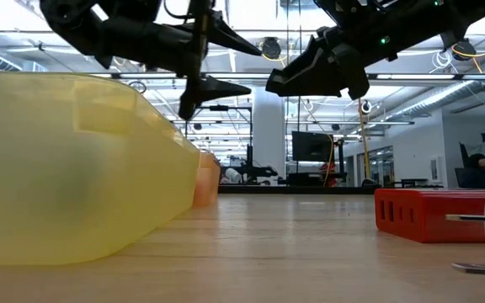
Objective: Sort adapters and digital timers
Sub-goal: Put the black digital timer into the yellow bin
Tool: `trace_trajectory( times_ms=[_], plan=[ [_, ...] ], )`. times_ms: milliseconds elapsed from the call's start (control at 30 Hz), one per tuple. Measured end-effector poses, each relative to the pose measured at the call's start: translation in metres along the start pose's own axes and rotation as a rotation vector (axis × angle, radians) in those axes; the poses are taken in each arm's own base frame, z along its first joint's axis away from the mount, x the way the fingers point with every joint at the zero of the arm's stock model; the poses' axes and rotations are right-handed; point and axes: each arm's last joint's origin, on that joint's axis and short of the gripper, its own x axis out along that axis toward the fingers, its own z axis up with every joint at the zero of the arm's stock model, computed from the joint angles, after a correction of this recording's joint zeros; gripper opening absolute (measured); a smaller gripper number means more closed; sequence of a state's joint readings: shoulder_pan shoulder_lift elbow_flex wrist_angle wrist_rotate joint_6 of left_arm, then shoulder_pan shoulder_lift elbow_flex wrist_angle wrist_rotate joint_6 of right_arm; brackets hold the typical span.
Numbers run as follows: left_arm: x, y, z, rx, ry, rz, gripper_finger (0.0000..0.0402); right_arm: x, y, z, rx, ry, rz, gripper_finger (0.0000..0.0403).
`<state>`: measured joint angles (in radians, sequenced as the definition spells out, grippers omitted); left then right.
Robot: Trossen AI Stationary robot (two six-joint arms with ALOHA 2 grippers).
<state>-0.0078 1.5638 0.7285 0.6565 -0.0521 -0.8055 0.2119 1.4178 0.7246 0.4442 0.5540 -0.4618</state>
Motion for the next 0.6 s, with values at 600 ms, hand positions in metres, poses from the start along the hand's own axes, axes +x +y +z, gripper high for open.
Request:
trace_trajectory(
  times_ms=[600],
  plan=[
    [0.037,-0.001,0.001,0.089,-0.02,0.032,0.0268,0.0,0.0,0.0,0.004,-0.003,0.004,0.0287]
  ],
)
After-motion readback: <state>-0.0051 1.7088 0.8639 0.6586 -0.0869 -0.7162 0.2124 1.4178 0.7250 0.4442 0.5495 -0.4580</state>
